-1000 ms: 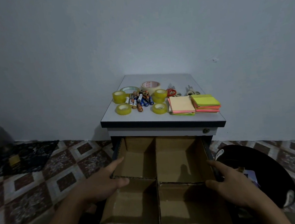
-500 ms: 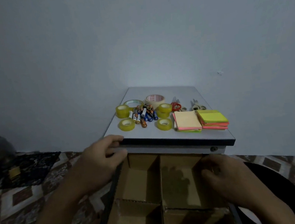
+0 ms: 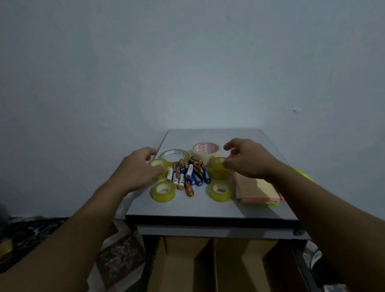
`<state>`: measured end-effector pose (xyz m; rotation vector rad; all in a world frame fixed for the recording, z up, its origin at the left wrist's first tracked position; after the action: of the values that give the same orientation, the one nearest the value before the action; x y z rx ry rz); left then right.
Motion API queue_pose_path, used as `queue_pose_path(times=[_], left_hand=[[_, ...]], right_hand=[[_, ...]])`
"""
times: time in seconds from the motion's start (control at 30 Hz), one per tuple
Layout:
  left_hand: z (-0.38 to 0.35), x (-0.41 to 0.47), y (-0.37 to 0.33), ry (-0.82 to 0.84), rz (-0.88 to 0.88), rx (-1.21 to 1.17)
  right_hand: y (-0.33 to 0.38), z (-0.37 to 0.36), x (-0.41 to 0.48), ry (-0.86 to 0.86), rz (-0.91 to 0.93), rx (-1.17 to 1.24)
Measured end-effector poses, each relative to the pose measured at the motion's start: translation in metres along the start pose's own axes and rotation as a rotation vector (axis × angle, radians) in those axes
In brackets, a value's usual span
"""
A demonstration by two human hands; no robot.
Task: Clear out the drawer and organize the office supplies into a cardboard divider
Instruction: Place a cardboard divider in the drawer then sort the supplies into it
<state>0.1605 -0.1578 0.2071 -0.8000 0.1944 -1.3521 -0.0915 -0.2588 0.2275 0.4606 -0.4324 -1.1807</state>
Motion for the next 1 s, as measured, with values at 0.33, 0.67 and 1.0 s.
queue_pose_path(times=[0.33,0.67,1.0], left_hand=[[-0.019,0.025,0.029,-0.009,0.001,0.012],[-0.007,0.019,0.024,-0.128,-0.042,-0.029],[0.023,-0.025,-0.031,-0.193,-0.150,-0.115]], right_hand=[[-0.006,-0.033,0.040,0.027,0.034,-0.176],[0.001,-0.021,0.035,-0.017,0.071,-0.124],[0.005,0.024,-0.018,-0.074,0.128,0.001]])
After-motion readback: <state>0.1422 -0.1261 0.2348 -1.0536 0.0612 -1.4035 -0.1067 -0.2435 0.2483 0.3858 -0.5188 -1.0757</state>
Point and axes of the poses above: each hand's wrist, its own x-axis towards the middle knuckle, its own z-axis out of the back of the hand, y = z × x, the point moved 6 cm from there along x, towards the middle knuckle, and after that the axes turned 10 degrees about -z, right-handed, at the moved point
